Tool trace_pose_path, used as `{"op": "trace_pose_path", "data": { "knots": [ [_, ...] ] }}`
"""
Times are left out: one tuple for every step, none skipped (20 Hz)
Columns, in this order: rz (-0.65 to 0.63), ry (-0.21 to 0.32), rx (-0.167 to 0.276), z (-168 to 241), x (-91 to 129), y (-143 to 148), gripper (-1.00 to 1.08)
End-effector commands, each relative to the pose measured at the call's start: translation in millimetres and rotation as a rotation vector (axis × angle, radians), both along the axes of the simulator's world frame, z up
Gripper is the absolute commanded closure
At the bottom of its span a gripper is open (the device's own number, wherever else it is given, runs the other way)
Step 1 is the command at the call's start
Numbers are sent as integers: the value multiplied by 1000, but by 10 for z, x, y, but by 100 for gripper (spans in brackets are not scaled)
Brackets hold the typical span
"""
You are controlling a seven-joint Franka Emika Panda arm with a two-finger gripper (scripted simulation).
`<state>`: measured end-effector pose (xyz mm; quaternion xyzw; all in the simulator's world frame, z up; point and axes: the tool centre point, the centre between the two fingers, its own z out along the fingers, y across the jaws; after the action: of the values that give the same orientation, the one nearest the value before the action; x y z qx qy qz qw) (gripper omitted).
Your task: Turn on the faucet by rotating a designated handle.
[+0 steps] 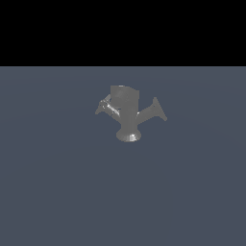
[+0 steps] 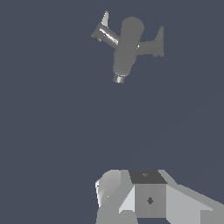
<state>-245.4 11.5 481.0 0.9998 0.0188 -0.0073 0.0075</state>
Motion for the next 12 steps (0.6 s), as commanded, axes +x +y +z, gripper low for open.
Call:
{"op": "trace_pose_path", "data": {
  "knots": [
    [-9, 43, 12, -226, 42, -29, 46],
    [34, 22, -3, -135, 39, -35, 40],
    [32, 61, -10, -403, 152, -123, 37],
    [15, 25, -22, -369, 274, -184, 35],
    [14, 78, -3, -647, 335, -53, 32],
    [33, 85, 6, -800, 388, 77, 30],
    [39, 115, 25, -965, 416, 164, 25],
    [53, 111, 40, -1088, 525, 130, 34],
    [57, 119, 45, -1184, 583, 399, 35],
    [31, 112, 57, -1286, 702, 366, 48],
    [49, 105, 25, -1379, 813, 360, 68],
    [103, 97, 17, -1461, 869, 702, 55]
  ]
}}
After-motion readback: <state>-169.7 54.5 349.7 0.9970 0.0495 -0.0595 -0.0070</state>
